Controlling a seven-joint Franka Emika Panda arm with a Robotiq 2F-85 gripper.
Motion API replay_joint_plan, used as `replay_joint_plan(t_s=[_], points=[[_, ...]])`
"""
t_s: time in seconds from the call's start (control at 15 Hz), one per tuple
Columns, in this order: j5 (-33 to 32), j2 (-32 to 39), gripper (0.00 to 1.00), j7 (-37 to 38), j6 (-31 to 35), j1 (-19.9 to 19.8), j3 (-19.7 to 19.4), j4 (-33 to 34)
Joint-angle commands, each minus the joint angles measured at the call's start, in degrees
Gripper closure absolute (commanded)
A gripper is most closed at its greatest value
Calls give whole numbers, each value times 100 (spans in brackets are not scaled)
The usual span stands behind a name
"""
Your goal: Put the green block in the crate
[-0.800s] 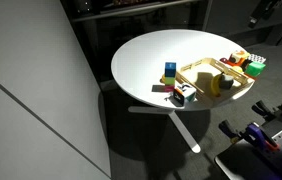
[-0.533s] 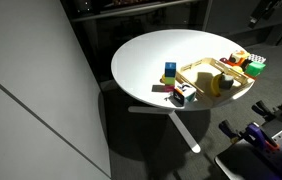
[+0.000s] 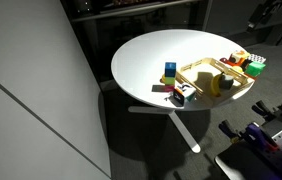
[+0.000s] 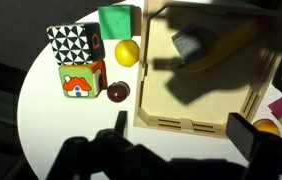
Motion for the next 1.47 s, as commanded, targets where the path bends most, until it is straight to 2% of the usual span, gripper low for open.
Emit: replay_joint_plan(t_s=[0.0,0.47,0.8,1.2,1.4], points=[[-114,390,0,141,-79,-81,85,215],[-346,1143,0,255,-214,-175,69,433],[-653,1384,0,544,-142,-360,-26,411],[-641,1632,0,848,-64,-577,-174,292],[-661,1783,0,810,180,-631,-254,233]])
